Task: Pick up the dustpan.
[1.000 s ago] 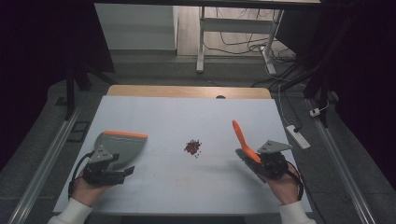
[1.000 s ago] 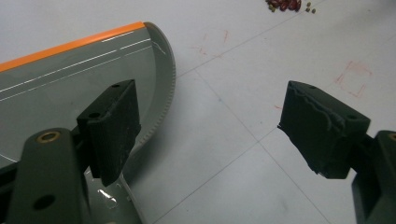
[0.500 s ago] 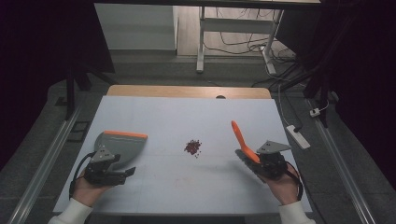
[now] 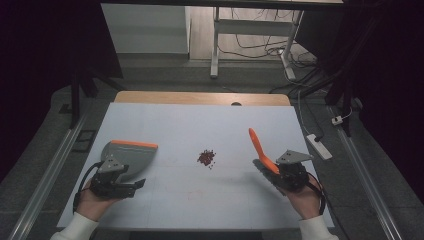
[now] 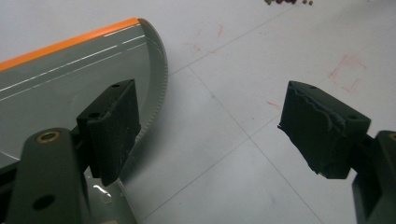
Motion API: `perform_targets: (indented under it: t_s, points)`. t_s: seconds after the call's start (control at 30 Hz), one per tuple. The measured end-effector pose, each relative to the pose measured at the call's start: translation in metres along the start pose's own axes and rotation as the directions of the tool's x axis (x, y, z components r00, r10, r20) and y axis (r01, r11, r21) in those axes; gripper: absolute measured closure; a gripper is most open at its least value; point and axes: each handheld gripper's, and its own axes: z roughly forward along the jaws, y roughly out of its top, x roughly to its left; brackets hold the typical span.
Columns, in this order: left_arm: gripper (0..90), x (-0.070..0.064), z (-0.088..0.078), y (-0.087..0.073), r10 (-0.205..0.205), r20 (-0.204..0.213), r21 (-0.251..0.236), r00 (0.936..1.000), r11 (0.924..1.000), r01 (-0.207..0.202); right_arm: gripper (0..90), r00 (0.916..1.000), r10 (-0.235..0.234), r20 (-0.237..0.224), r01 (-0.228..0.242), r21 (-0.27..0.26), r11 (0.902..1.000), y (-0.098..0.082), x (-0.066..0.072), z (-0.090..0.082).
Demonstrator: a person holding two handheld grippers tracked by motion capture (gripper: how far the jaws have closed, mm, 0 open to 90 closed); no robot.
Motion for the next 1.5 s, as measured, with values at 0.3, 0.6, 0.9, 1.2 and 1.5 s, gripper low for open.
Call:
perform_targets:
  t_s: [0.3,0.6,0.9,1.2,1.5]
  points:
    - [21.2,-0.004,-0.011,0.023,-0.023,-0.058,0.046,0.9981,0.9986,0.026,70.0,1.0,0.008,-0.001,-0.008,-0.02,0.9998,-0.001,-0.004,-0.005]
    - [19.5,0.012,-0.014,0.01,-0.044,-0.105,0.129,0.9935,0.99,0.057,70.0,0.9999,-0.003,-0.01,0.003,-0.017,0.9998,0.0,-0.001,-0.003]
    - [20.3,0.033,-0.026,-0.003,-0.131,-0.116,0.242,0.9846,0.9578,0.156,70.0,0.9999,-0.012,-0.009,0.011,-0.009,0.9999,0.0,0.001,0.0]
    - [21.9,0.042,-0.01,-0.008,-0.205,-0.13,0.259,0.9701,0.9373,0.233,70.0,0.9997,-0.019,-0.013,0.019,0.007,0.9998,-0.002,0.002,0.004]
    - [27.7,0.046,0.007,-0.016,-0.246,-0.137,0.285,0.9594,0.9176,0.276,70.0,0.9991,-0.04,-0.014,0.04,0.014,0.9991,-0.001,0.005,0.006]
